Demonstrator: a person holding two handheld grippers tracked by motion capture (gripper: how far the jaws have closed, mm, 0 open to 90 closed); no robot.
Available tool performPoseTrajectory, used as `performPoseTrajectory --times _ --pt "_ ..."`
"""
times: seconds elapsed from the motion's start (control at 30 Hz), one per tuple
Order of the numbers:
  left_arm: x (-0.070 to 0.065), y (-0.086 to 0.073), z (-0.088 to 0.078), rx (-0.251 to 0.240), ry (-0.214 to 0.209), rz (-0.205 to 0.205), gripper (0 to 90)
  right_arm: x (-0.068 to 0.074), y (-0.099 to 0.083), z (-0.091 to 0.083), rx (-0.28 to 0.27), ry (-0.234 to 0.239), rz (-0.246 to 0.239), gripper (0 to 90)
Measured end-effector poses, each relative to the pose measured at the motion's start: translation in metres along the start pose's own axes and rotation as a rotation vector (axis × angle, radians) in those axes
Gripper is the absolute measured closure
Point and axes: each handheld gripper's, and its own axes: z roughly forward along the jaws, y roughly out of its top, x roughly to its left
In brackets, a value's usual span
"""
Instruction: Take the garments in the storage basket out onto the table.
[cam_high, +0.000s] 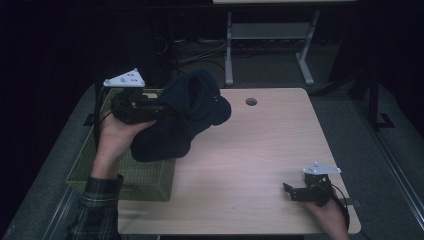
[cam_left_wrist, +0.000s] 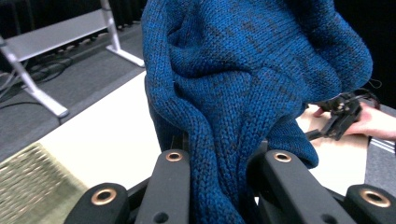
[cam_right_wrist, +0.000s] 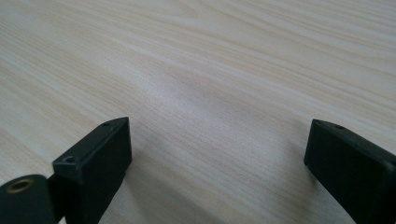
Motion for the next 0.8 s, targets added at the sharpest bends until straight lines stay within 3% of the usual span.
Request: performPoseTrajectory --times 0.4,0.8 --pt "-0.022 0.002 0.043 0.014 -0.085 0.009 77.7 0.000 0.000 0.000 0.000 0.000 0.000 7.0" --pt "-0.041 -0.008 0.081 -0.005 -0.173 -0.030 77.8 0.000 0.000 0.000 0.001 0.000 0.000 7.0"
